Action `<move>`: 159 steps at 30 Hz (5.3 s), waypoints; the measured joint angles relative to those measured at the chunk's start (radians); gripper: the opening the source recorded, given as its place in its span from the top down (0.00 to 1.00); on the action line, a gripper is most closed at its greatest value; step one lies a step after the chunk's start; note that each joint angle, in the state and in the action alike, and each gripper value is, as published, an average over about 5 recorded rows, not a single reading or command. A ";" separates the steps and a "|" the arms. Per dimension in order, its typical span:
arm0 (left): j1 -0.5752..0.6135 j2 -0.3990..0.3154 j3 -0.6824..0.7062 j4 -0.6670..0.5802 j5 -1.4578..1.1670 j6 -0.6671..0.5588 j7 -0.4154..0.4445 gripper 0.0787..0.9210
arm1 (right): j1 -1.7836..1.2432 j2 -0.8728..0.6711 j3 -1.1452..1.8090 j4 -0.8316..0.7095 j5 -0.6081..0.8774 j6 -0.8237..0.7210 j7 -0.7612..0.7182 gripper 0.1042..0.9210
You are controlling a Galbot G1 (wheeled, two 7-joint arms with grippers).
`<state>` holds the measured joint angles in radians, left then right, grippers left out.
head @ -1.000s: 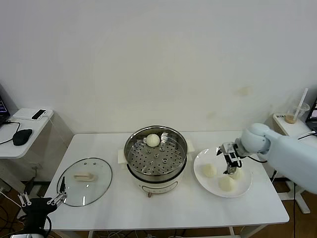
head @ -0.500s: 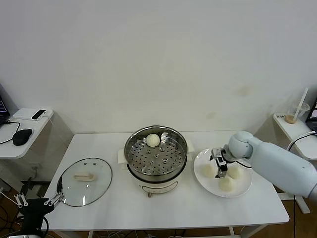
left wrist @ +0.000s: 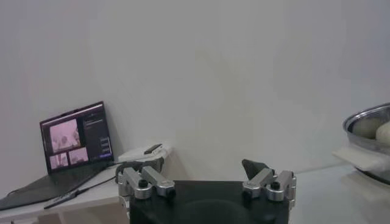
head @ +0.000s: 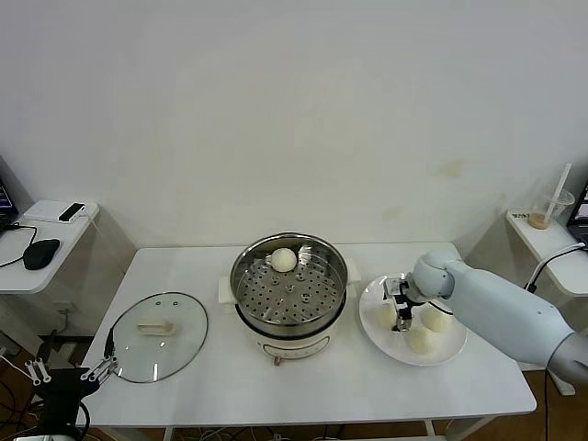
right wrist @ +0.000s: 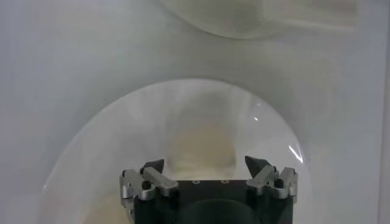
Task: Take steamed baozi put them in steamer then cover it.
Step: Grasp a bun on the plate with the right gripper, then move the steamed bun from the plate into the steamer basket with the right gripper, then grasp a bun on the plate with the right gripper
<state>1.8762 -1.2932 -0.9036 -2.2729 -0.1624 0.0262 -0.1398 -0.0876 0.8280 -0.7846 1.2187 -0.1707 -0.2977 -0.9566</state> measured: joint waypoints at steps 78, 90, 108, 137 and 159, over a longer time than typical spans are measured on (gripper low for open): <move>-0.042 0.006 -0.016 0.011 -0.022 0.008 0.004 0.12 | 0.448 0.488 -0.287 0.018 0.544 -0.339 0.102 0.33; -0.044 0.007 -0.016 0.013 -0.024 0.008 0.004 0.12 | 0.412 0.531 -0.301 -0.051 0.507 -0.347 0.102 0.33; -0.045 0.012 -0.017 0.009 -0.026 0.008 0.003 0.12 | 0.446 0.501 -0.288 -0.033 0.461 -0.302 0.026 0.12; -0.065 0.038 0.038 0.016 -0.020 0.023 0.003 0.12 | 0.458 -0.261 -0.224 0.384 0.206 -0.007 -0.228 0.12; -0.050 0.028 0.028 0.022 -0.013 0.028 0.006 0.12 | -0.038 -0.326 0.063 0.313 -0.004 0.030 -0.178 0.12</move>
<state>1.8264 -1.2657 -0.8757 -2.2507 -0.1758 0.0541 -0.1338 -0.1257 0.5025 -0.7216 1.5322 -0.1744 -0.2681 -1.1347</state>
